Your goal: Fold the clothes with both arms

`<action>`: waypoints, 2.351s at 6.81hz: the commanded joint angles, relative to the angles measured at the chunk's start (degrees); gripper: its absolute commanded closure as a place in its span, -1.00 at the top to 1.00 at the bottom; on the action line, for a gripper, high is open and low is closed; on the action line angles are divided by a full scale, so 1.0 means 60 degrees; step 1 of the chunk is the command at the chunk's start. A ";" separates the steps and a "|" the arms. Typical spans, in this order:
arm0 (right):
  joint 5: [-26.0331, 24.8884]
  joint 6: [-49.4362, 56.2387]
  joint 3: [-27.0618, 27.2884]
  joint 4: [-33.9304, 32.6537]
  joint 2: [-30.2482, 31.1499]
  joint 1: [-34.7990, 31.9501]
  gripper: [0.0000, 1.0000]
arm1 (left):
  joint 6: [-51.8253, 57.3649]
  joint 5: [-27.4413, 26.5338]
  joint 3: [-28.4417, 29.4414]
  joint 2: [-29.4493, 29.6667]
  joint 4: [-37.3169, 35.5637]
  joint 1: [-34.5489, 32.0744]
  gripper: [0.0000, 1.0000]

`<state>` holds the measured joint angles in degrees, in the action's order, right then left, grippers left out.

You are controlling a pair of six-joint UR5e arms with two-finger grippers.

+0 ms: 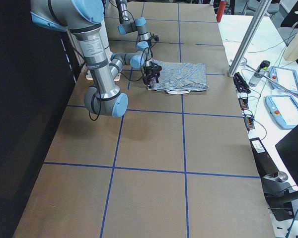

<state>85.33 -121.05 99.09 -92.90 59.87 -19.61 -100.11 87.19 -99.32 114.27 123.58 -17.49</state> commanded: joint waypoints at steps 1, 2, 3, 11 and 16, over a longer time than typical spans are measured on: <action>0.0002 -0.0011 0.0009 0.0000 -0.0003 0.0001 -1.00 | 0.0000 0.0000 0.0000 -0.0017 0.0000 0.0000 -1.00; 0.0002 -0.0011 0.0038 0.0000 -0.0032 -0.0013 -1.00 | 0.0000 0.0000 0.0000 -0.0002 0.0000 0.0000 -1.00; 0.0002 -0.0011 0.0038 -0.0087 -0.0192 -0.0100 -1.00 | 0.0000 0.0000 0.0000 -0.0002 0.0000 0.0000 -1.00; 0.0031 -0.0127 0.3324 -0.1648 -0.0032 0.0436 -1.00 | 0.0587 0.0668 -0.4307 -0.0076 -0.4438 -0.0117 -1.00; -0.0115 -0.0702 0.4671 -0.3561 -0.0266 0.1148 -1.00 | 0.1794 0.1303 -0.4828 0.0857 -0.7017 -0.0901 -1.00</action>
<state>84.88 -126.57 129.09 -114.59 58.61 -10.95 -93.41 94.82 -133.23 116.51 81.82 -19.45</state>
